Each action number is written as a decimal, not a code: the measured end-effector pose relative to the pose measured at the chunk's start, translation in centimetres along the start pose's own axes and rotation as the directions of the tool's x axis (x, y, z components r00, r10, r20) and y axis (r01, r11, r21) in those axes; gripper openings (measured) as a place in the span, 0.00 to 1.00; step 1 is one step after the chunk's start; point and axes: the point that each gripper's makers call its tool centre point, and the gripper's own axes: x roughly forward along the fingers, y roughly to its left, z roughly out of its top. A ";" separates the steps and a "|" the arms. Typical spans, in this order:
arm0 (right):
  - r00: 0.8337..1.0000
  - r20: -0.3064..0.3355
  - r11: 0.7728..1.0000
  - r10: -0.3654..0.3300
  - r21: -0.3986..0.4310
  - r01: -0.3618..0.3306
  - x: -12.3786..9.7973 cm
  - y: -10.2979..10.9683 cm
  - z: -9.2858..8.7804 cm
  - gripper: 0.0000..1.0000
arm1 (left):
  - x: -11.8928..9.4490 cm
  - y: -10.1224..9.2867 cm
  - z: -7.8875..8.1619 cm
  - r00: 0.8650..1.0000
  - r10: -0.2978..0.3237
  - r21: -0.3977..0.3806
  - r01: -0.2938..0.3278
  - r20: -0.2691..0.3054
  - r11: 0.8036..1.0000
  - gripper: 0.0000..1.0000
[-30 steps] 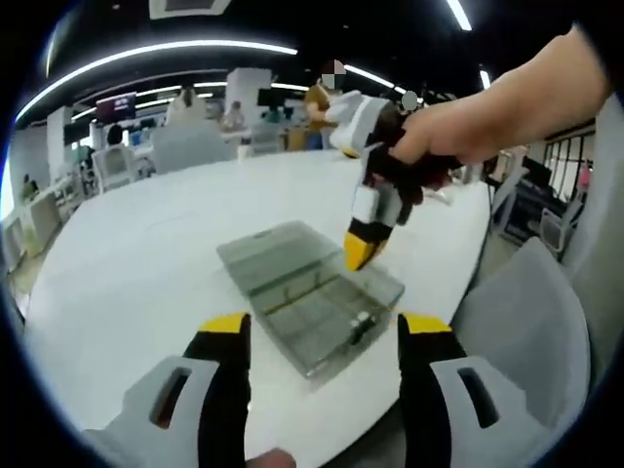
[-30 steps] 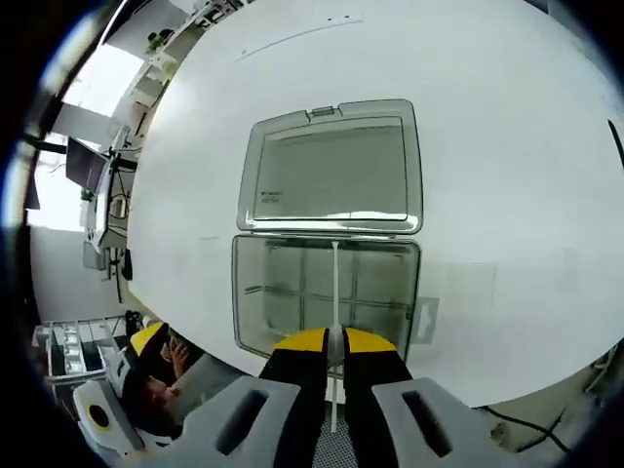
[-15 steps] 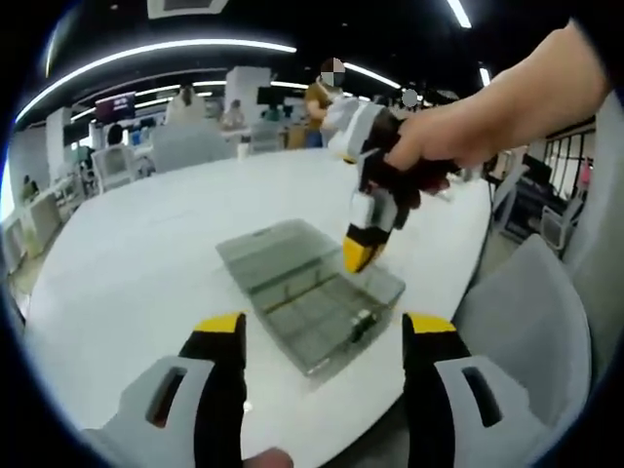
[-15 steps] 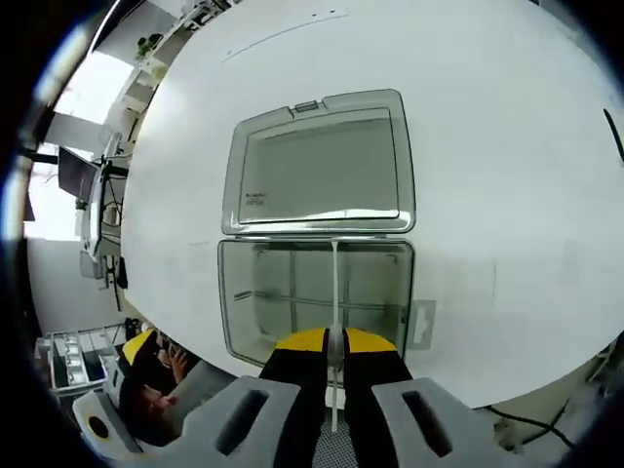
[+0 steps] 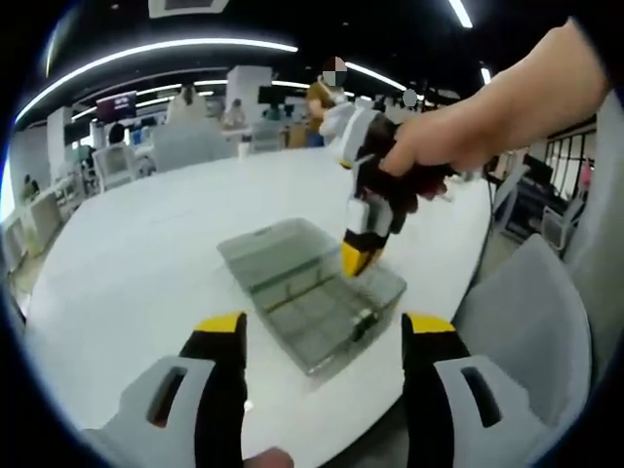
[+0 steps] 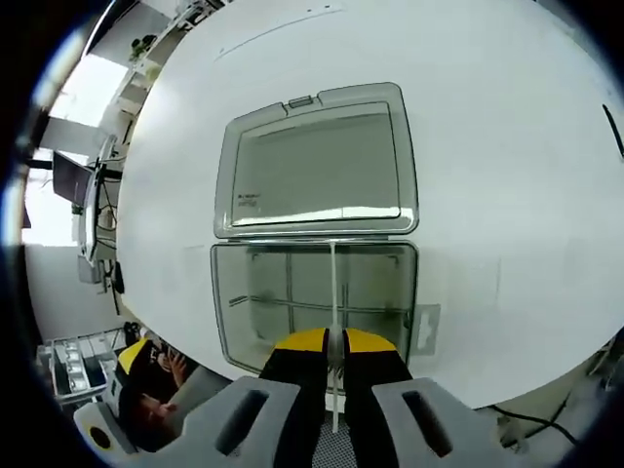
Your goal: Insert the divider into the dual guide fixture by aligning both edges with the guide slots and pushing it downward to the bottom, including one-sided entry, uneven engagement, binding, and posture correction.
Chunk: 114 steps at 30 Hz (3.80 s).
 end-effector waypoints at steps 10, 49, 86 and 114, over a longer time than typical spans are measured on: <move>1.000 -0.005 1.000 -0.005 0.003 0.005 0.2 -0.1 0.0 0.00 | 0.0 0.0 0.0 1.000 0.001 0.003 -0.001 -0.001 1.000 0.62; 0.999 -0.016 1.000 -0.031 0.000 0.031 1.1 -0.1 -0.3 0.00 | 0.0 0.4 0.2 1.000 0.017 -0.008 -0.017 0.009 1.000 0.61; 0.995 -0.018 0.995 -0.098 0.006 0.098 1.5 0.3 -0.6 0.00 | -0.3 0.8 0.2 1.000 0.025 -0.011 -0.025 0.016 1.000 0.60; 0.997 0.037 0.997 -0.074 0.027 0.073 0.4 0.3 -0.8 0.00 | -0.1 0.5 0.1 1.000 0.018 0.004 -0.018 0.013 1.000 0.60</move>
